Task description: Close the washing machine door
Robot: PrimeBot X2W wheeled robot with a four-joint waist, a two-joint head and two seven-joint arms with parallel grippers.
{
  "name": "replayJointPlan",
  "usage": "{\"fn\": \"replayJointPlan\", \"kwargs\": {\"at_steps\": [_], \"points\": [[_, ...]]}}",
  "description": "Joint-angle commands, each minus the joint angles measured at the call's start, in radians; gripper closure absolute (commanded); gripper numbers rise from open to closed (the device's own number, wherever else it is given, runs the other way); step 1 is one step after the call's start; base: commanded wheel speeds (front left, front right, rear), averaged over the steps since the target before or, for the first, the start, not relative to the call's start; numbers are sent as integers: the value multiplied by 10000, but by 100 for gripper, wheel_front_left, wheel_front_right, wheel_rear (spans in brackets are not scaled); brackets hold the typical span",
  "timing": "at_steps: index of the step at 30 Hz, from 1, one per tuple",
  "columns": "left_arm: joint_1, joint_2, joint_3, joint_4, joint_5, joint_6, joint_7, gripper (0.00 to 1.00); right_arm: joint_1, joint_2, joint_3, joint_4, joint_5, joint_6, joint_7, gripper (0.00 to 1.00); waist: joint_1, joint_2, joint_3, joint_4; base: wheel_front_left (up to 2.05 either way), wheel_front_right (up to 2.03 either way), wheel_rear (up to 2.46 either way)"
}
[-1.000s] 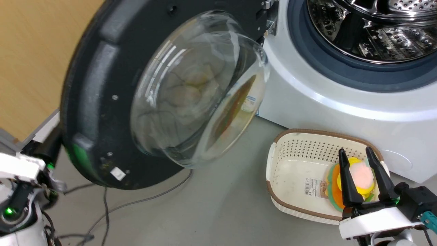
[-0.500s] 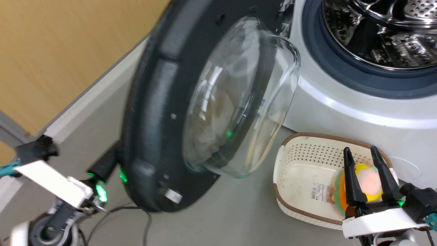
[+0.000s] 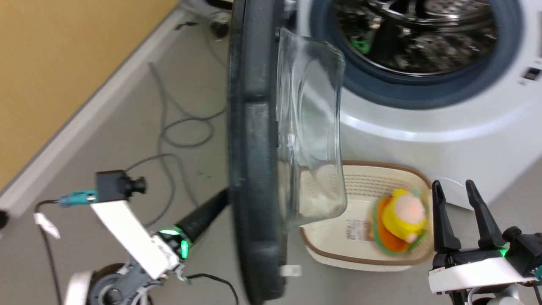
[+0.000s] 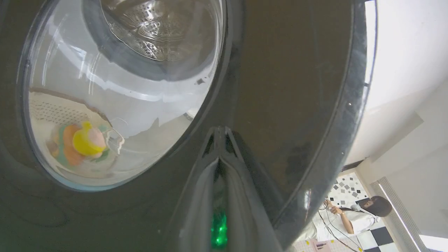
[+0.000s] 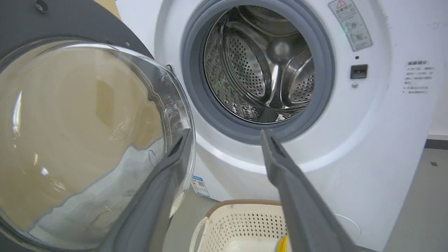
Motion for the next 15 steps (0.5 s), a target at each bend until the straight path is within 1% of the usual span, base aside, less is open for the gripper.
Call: {"fn": "replayJointPlan", "kwargs": {"at_steps": [1,5,9,10,11,12,13,14,15], "points": [[111,-1,-210,-75,-39,-47,-52,100,-127,20,-15,-67,97,8,-45,0,0,0,5,-536,0,0,0],[38,9,-843,-155,13,-48,-223,100,-186,20,-19,-109,102,8,-45,0,0,0,73,-1261,0,0,0],[-125,7,-1440,-190,238,-48,-667,100,-226,20,-49,-161,143,8,-45,0,0,0,180,-1956,0,0,0],[-194,-1,-1575,-158,285,-48,-823,100,-239,20,-64,-166,156,8,-45,0,0,0,212,-2108,0,0,0],[-194,-1,-1575,-158,285,-48,-823,100,-239,20,-64,-166,156,8,-45,0,0,0,212,-2108,0,0,0],[-367,-17,-1832,-71,351,-48,-1152,100,-271,20,-66,-167,184,8,-45,0,0,0,279,-2412,0,0,0],[-456,-25,-1945,-13,380,-48,-1335,100,-293,20,-44,-165,200,8,-45,0,0,0,318,-2581,0,0,0],[-456,-25,-1945,-13,380,-48,-1335,100,-293,20,-44,-165,200,8,-45,0,0,0,318,-2581,0,0,0],[-650,-26,-2171,144,482,-48,-1698,100,-341,20,-25,-172,229,8,-45,0,0,0,393,-2873,0,0,0]]}}
